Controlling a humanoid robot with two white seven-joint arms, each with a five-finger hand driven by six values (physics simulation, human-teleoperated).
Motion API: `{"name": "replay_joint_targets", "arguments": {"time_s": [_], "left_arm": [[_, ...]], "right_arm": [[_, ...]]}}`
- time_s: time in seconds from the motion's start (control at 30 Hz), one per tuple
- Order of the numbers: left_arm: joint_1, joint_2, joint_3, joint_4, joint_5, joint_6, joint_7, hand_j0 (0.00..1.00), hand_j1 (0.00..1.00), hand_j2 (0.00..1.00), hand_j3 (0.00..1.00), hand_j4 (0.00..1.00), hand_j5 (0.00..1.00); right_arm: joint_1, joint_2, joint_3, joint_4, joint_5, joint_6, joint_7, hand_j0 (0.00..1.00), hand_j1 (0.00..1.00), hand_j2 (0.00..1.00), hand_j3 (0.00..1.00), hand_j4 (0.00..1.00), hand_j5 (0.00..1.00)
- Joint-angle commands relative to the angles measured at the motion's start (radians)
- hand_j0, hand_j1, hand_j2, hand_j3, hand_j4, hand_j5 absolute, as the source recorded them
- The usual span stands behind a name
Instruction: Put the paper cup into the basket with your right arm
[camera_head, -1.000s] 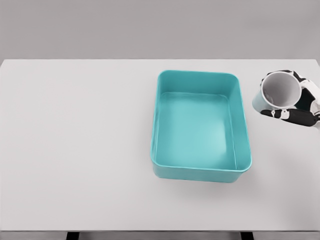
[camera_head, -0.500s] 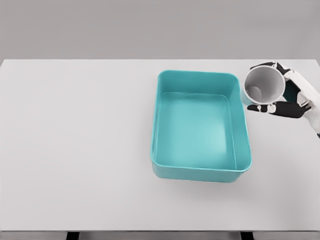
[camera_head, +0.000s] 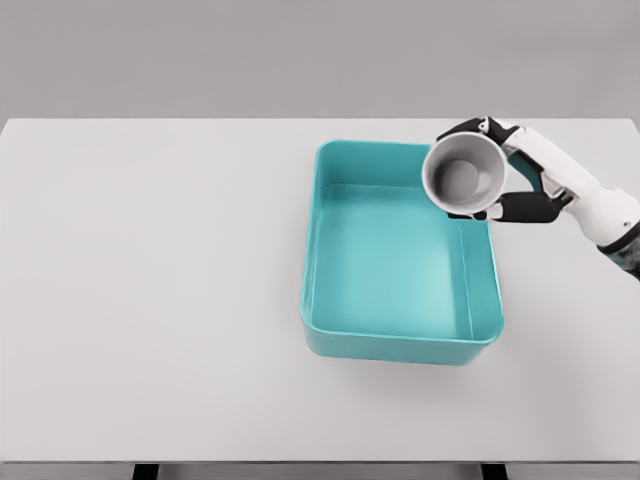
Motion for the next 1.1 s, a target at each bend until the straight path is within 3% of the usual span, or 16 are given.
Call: {"name": "replay_joint_targets", "arguments": {"time_s": [0.0, 0.77, 1.07], "left_arm": [[0.0, 0.0, 0.0, 0.0, 0.0, 0.0, 0.0, 1.0, 1.0, 1.0, 1.0, 1.0, 1.0], [0.0, 0.0, 0.0, 0.0, 0.0, 0.0, 0.0, 1.0, 1.0, 1.0, 1.0, 1.0, 1.0], [0.0, 0.0, 0.001, 0.0, 0.0, 0.0, 0.0, 1.0, 1.0, 1.0, 1.0, 1.0, 1.0]], "right_arm": [[-0.002, -0.001, 0.033, -0.005, 0.036, 0.0, 0.0, 0.57, 0.57, 0.57, 0.57, 0.57, 0.57], [-0.071, 0.032, 0.155, -0.02, 0.358, 0.044, 0.0, 0.56, 0.56, 0.56, 0.56, 0.56, 0.56], [-0.106, 0.03, 0.239, -0.02, 0.496, 0.124, 0.0, 0.55, 0.55, 0.55, 0.55, 0.55, 0.55]]}}
